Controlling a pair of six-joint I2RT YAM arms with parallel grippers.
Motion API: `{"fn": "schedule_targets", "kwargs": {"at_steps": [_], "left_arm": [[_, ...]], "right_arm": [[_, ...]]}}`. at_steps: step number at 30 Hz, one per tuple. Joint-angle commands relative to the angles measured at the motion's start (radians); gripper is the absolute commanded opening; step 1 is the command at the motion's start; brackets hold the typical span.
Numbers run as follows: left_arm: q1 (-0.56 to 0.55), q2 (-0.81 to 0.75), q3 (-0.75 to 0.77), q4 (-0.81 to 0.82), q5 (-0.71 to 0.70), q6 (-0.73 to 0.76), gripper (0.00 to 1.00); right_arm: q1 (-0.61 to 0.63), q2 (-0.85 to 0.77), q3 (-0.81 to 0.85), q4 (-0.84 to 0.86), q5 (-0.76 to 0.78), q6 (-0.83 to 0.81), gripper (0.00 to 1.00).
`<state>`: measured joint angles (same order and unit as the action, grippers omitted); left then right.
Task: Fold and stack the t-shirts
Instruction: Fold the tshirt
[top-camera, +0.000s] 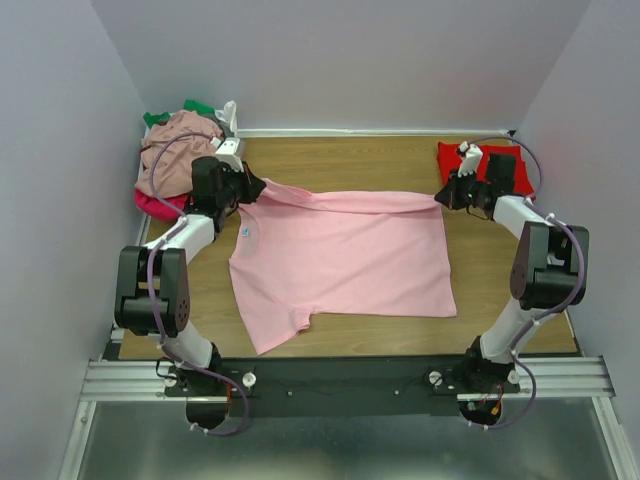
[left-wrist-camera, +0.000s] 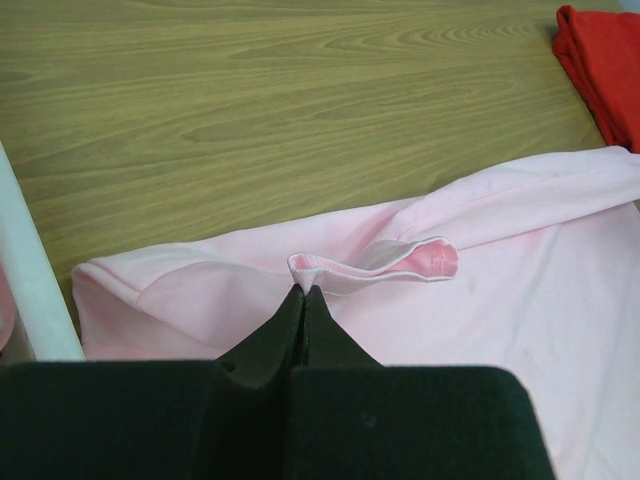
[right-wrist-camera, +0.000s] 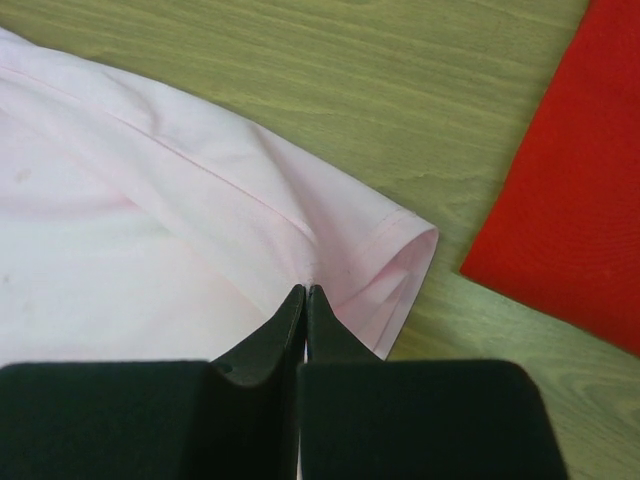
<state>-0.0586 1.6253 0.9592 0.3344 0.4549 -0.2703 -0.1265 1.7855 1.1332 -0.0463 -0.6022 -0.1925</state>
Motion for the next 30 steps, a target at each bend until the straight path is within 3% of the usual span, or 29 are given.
{"fn": "schedule_targets", "kwargs": {"at_steps": [1, 11, 14, 15, 16, 19, 30], "left_arm": [[0.008, -0.045, -0.022, -0.015, -0.035, 0.002, 0.00], [0.006, -0.065, -0.056, -0.072, -0.030, -0.006, 0.02], [0.006, -0.084, -0.076, -0.089, -0.027, -0.013, 0.08], [0.006, -0.097, -0.086, -0.093, -0.028, -0.015, 0.13], [0.006, -0.104, -0.088, -0.095, -0.028, -0.017, 0.13], [0.006, -0.105, -0.089, -0.107, -0.028, -0.012, 0.13], [0.006, -0.093, -0.088, -0.123, -0.009, -0.012, 0.11]], "right_arm": [[-0.007, -0.043, -0.023, 0.006, -0.018, -0.018, 0.08], [-0.007, -0.069, -0.070, 0.003, -0.001, -0.036, 0.10], [-0.010, -0.090, -0.102, -0.024, 0.062, -0.061, 0.24], [-0.016, -0.100, -0.113, -0.032, 0.076, -0.085, 0.45], [-0.024, -0.125, -0.131, -0.050, 0.087, -0.094, 0.52], [-0.059, -0.176, -0.151, -0.066, 0.107, -0.105, 0.62], [-0.067, -0.313, -0.167, -0.133, -0.025, -0.016, 0.63]]}}
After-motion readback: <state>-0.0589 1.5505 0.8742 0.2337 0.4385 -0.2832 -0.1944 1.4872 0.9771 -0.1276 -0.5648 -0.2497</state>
